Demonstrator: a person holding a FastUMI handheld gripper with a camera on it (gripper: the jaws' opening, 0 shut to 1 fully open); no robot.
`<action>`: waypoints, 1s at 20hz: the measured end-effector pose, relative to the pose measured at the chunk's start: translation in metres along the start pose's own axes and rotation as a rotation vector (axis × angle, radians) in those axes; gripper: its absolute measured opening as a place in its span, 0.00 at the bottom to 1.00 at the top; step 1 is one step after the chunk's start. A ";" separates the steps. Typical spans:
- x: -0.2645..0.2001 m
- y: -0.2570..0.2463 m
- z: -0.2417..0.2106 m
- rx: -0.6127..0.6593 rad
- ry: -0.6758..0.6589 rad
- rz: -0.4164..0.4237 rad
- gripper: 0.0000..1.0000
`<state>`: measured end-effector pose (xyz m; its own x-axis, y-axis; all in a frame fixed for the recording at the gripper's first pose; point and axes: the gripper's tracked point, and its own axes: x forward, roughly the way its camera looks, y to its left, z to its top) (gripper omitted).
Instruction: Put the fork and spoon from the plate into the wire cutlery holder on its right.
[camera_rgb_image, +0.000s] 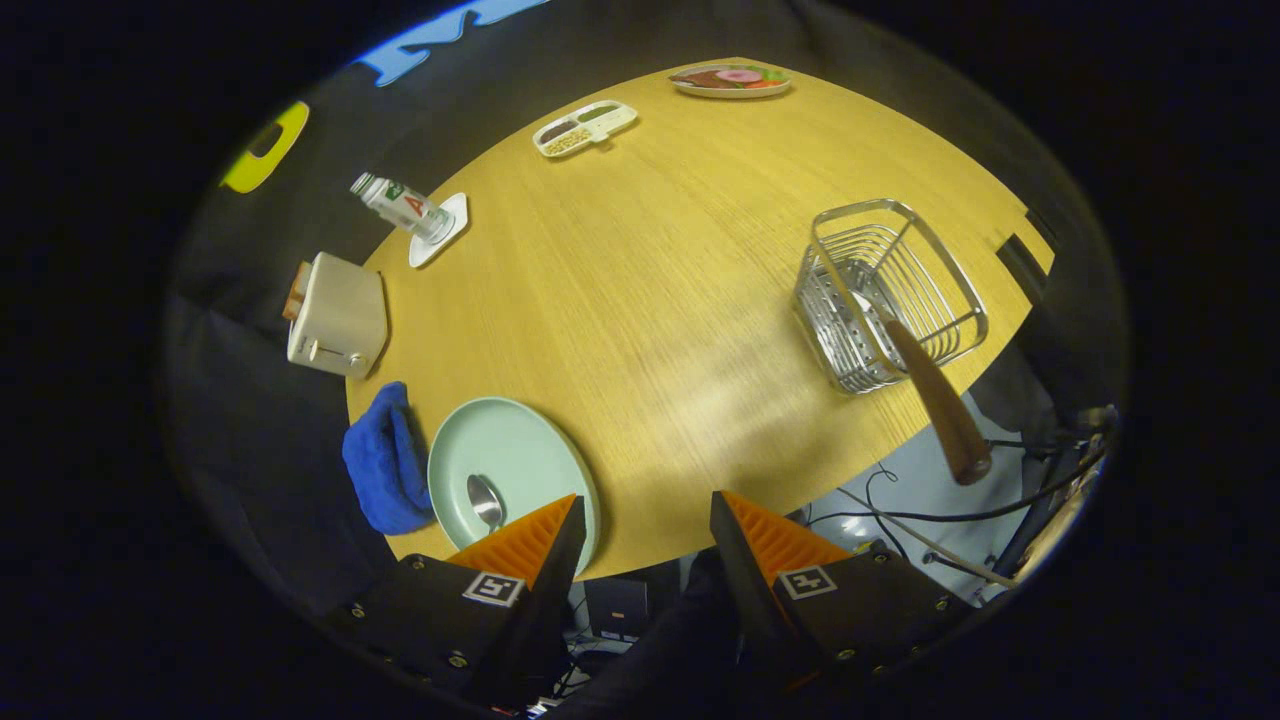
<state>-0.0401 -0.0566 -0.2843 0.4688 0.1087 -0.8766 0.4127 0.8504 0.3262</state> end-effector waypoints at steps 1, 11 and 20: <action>0.003 0.006 -0.003 -0.018 0.010 0.005 0.77; 0.028 0.073 -0.047 -0.210 0.135 0.074 0.77; 0.056 0.109 -0.095 -0.359 0.257 0.101 0.77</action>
<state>-0.0427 0.0912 -0.3314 0.2652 0.2864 -0.9207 0.0560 0.9487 0.3112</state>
